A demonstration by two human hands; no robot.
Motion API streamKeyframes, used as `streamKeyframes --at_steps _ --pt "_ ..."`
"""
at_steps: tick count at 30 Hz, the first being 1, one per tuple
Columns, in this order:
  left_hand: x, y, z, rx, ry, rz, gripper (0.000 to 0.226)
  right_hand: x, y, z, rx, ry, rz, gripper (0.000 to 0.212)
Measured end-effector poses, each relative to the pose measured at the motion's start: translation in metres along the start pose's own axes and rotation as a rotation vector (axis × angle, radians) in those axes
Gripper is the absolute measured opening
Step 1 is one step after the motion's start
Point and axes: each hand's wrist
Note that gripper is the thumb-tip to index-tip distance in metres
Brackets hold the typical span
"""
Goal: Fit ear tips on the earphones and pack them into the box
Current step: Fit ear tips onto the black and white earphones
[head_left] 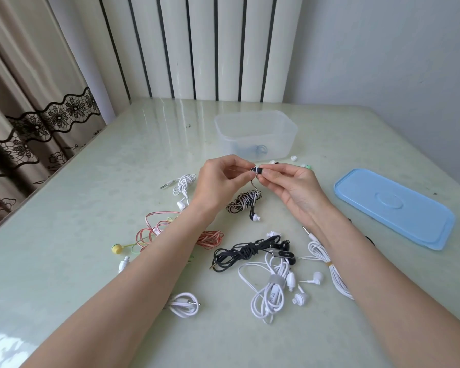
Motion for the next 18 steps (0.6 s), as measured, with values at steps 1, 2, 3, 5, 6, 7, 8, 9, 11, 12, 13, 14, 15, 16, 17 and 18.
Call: streamKeyframes --at_steps 1,2,3,5,6,7,8,9,11,12,13,14,15,16,17,18 --pt "0.0002 -0.0001 0.0004 0.000 -0.010 -0.010 0.017 0.0006 -0.0005 -0.0003 -0.019 -0.003 -0.016 0.013" --pt "0.0003 -0.0003 0.0016 0.003 -0.021 -0.016 0.017 0.0012 -0.0010 -0.0009 -0.042 -0.012 -0.040 0.014" --pt "0.0005 -0.0002 0.0034 0.010 -0.036 -0.019 0.017 0.0018 -0.0015 -0.0014 -0.067 -0.027 -0.070 0.015" --pt "0.0006 0.0008 0.0077 0.042 -0.079 -0.015 0.017 0.0027 -0.0039 -0.0015 -0.103 -0.068 -0.142 0.016" --pt "0.0006 0.0018 0.0092 0.068 -0.101 -0.007 0.016 0.0028 -0.0052 -0.0009 -0.109 -0.087 -0.171 0.016" --pt "0.0009 0.0023 0.0099 0.091 -0.117 0.006 0.015 0.0028 -0.0058 0.0001 -0.111 -0.098 -0.190 0.016" --pt "0.0011 0.0025 0.0099 0.105 -0.124 0.025 0.014 0.0029 -0.0059 0.0005 -0.110 -0.101 -0.198 0.016" --pt "0.0017 0.0020 0.0095 0.113 -0.122 0.051 0.013 0.0033 -0.0051 0.0006 -0.106 -0.096 -0.196 0.016" --pt "0.0027 0.0001 0.0085 0.132 -0.100 0.116 0.012 0.0038 -0.0022 -0.0007 -0.091 -0.073 -0.163 0.017" --pt "0.0030 -0.0005 0.0080 0.148 -0.087 0.148 0.011 0.0040 -0.0011 -0.0013 -0.083 -0.062 -0.139 0.017" --pt "0.0028 -0.0008 0.0077 0.164 -0.075 0.175 0.010 0.0041 -0.0004 -0.0016 -0.078 -0.055 -0.115 0.016" --pt "0.0023 -0.0008 0.0075 0.184 -0.065 0.196 0.009 0.0038 -0.0004 -0.0017 -0.074 -0.050 -0.096 0.016" --pt "0.0017 -0.0004 0.0074 0.205 -0.057 0.215 0.009 0.0033 -0.0006 -0.0013 -0.067 -0.046 -0.083 0.015" --pt "0.0012 -0.0001 0.0073 0.221 -0.051 0.230 0.008 0.0030 -0.0010 -0.0010 -0.050 -0.044 -0.074 0.014" --pt "0.0010 -0.0004 0.0078 0.228 -0.048 0.243 0.007 0.0029 -0.0010 -0.0010 -0.022 -0.045 -0.064 0.013" --pt "0.0008 -0.0009 0.0079 0.225 -0.048 0.255 0.006 0.0030 -0.0005 -0.0011 0.014 -0.050 -0.049 0.012"
Point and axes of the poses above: each hand's wrist, its own x-axis away from the middle knuckle, its own z-axis out of the back of the hand, y = z × x, and after that the axes turned 7 degrees about x, right-handed
